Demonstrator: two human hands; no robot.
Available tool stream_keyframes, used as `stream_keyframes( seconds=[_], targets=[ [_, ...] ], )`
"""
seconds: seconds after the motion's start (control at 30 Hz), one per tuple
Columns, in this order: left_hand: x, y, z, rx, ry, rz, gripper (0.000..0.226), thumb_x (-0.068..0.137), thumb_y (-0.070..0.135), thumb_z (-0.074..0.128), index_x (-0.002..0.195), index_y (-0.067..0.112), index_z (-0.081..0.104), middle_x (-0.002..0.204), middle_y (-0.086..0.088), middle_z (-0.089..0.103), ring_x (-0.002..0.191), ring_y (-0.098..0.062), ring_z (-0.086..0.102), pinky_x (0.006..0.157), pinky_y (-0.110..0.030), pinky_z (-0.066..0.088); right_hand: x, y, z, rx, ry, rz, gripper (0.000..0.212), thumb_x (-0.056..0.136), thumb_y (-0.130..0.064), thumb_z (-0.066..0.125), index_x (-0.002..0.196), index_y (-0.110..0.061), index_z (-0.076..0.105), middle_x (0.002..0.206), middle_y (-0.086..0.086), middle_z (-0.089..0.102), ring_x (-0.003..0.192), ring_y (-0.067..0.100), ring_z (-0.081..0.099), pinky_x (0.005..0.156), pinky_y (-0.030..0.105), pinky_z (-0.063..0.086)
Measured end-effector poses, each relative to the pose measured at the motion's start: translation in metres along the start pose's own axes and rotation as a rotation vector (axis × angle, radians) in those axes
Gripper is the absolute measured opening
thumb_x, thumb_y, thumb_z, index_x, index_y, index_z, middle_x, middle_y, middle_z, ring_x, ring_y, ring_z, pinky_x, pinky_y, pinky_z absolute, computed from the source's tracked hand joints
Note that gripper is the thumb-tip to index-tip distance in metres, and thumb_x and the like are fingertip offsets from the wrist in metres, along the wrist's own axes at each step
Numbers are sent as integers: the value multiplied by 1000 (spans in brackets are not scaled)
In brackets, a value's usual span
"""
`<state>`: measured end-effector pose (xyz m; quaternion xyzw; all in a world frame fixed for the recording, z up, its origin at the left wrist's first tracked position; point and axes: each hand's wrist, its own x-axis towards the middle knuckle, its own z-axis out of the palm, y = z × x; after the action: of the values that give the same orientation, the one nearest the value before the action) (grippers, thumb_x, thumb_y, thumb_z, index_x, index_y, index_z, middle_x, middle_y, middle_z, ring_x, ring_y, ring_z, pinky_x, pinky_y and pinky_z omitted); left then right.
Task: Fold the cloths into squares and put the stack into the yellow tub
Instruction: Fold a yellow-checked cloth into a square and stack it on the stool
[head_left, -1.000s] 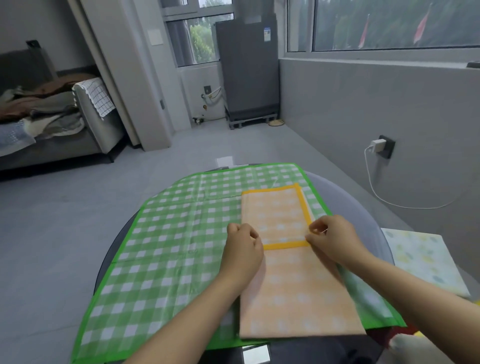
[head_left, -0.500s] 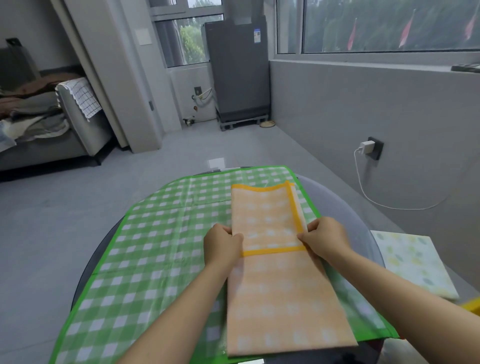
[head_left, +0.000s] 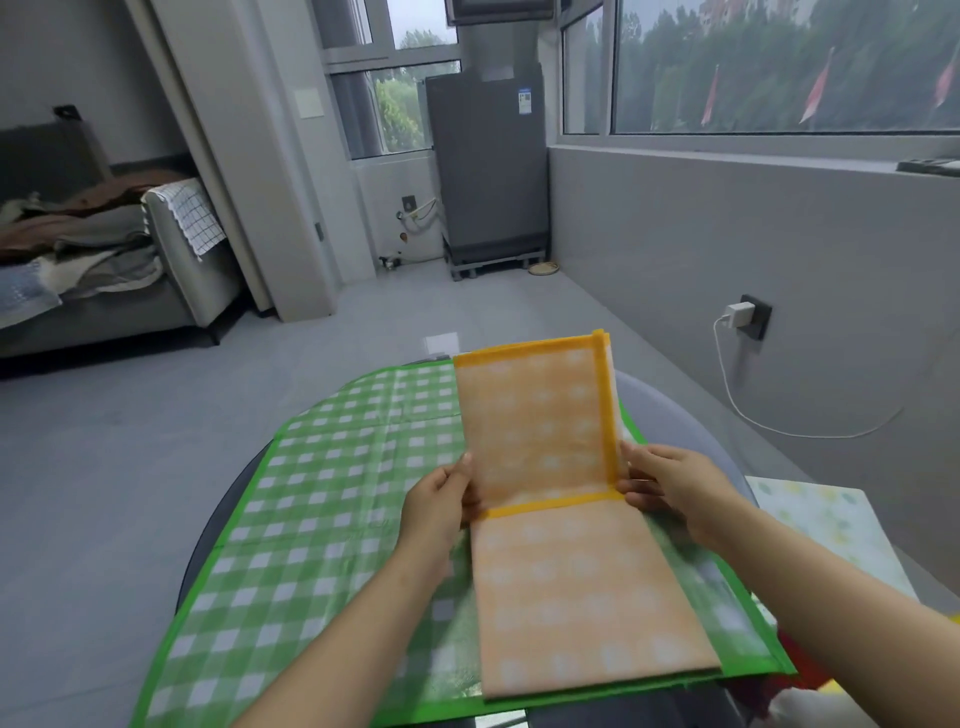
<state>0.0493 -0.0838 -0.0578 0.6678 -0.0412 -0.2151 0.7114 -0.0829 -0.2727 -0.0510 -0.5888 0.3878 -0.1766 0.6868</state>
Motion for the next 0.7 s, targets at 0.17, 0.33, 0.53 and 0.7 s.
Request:
stream_keyframes(
  seconds=[0.17,0.33,0.53,0.7],
  targets=[
    [-6,4,-10,-65,-63,-34,36,97,33,48,84,1,59,74,-10,62,67,-20,61,60,-26,53,-2,-2,-9,51,-139,33,42,91,-37,54,102,2,63,97,17,67,83,25,64,69,28,54],
    [-13,3,-17,68,-99,-8,39,97,32,48,75,5,67,74,-11,67,67,-20,61,67,-30,48,-7,2,-11,23,-113,9,34,90,-19,58,97,13,64,94,24,64,75,28,64,70,30,54],
    [-21,-2,-20,290,-90,77,38,95,35,50,79,7,70,77,-5,72,76,-20,67,76,-32,53,-15,3,-17,-154,-216,-66,21,83,-17,67,95,0,70,83,10,74,73,17,71,59,16,51],
    [-26,-9,-18,486,-88,198,23,94,29,54,82,17,70,92,1,69,85,-11,62,74,-23,48,-16,8,-14,-481,-156,-224,11,81,-20,71,92,-21,73,90,-4,72,87,14,67,83,27,50]
  ],
)
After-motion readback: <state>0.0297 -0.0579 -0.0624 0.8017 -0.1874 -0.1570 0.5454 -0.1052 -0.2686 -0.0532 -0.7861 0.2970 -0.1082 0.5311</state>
